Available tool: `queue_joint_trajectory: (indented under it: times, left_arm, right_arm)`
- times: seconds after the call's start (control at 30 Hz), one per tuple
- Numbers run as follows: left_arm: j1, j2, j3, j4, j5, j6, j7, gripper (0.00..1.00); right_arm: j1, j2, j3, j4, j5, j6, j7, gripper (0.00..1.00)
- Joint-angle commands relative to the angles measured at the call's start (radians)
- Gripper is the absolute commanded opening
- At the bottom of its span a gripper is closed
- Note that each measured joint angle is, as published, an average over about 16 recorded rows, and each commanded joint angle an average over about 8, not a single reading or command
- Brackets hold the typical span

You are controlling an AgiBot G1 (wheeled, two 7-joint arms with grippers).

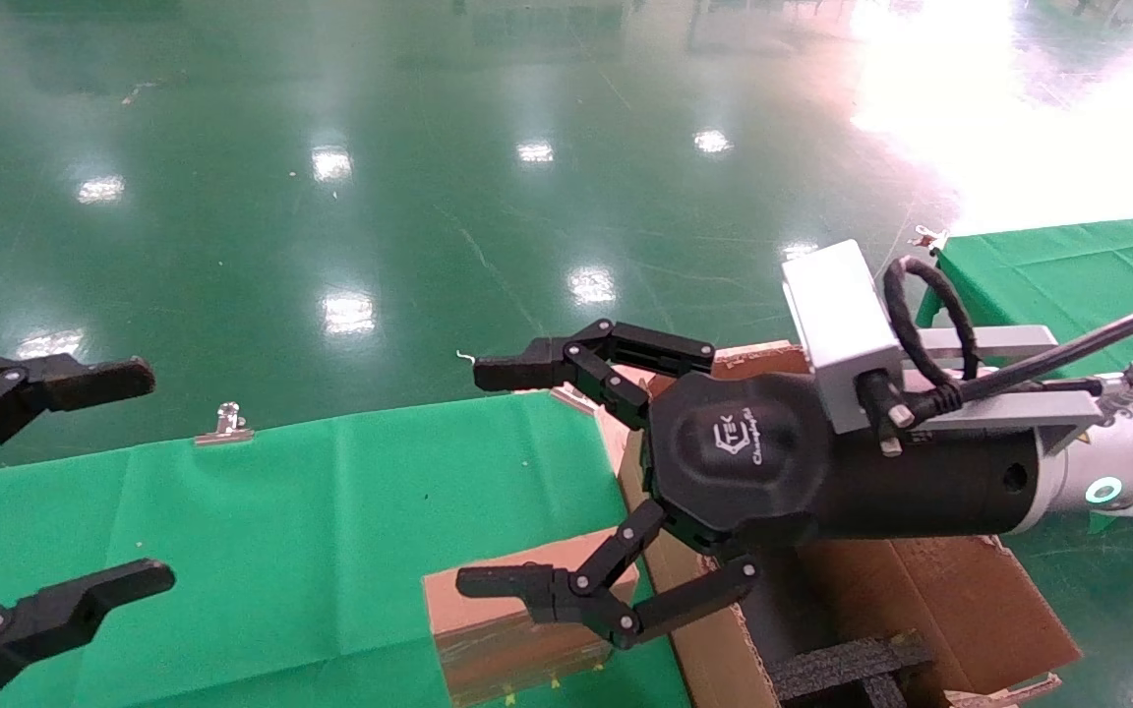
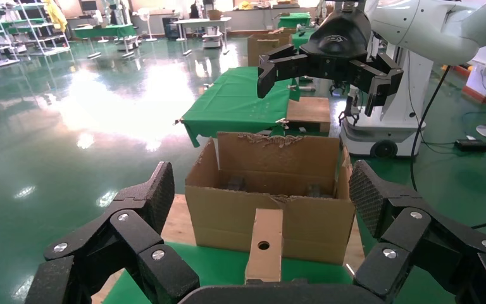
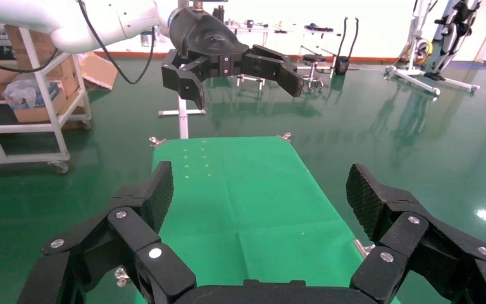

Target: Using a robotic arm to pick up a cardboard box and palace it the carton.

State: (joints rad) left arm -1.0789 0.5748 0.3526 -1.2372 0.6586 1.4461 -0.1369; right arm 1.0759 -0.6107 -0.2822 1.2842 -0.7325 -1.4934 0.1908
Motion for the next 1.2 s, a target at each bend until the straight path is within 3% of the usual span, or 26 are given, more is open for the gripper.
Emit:
queue_joint_trajectory:
  times: [0.03, 0.43, 0.47, 0.7, 0.73, 1.0, 1.2]
  left_arm:
    - [0.0, 0.0, 0.0, 0.0, 0.0, 0.0, 0.0, 1.0]
    - [0.0, 0.0, 0.0, 0.0, 0.0, 0.0, 0.0, 0.99]
    - [0.0, 0.0, 0.0, 0.0, 0.0, 0.0, 0.0, 0.91]
    - [0.0, 0.0, 0.0, 0.0, 0.0, 0.0, 0.0, 0.05]
    - [0.0, 0.0, 0.0, 0.0, 0.0, 0.0, 0.0, 0.0]
    - [0.0, 0.0, 0.0, 0.0, 0.0, 0.0, 0.0, 0.0]
    - [0.0, 0.0, 0.0, 0.0, 0.0, 0.0, 0.0, 0.0]
  right_arm:
    - [0.0, 0.0, 0.0, 0.0, 0.0, 0.0, 0.0, 1.0]
    - [0.0, 0.0, 0.0, 0.0, 0.0, 0.0, 0.0, 1.0]
    - [0.0, 0.0, 0.0, 0.0, 0.0, 0.0, 0.0, 1.0]
    - [0.0, 0.0, 0.0, 0.0, 0.0, 0.0, 0.0, 1.0]
    - [0.0, 0.0, 0.0, 0.0, 0.0, 0.0, 0.0, 1.0]
    - [0.006, 0.006, -0.007, -0.001, -0.017, -0.004, 0.004, 1.0]
    - [0.081, 0.0, -0.066, -0.02, -0.131, -0.039, 0.029, 1.0]
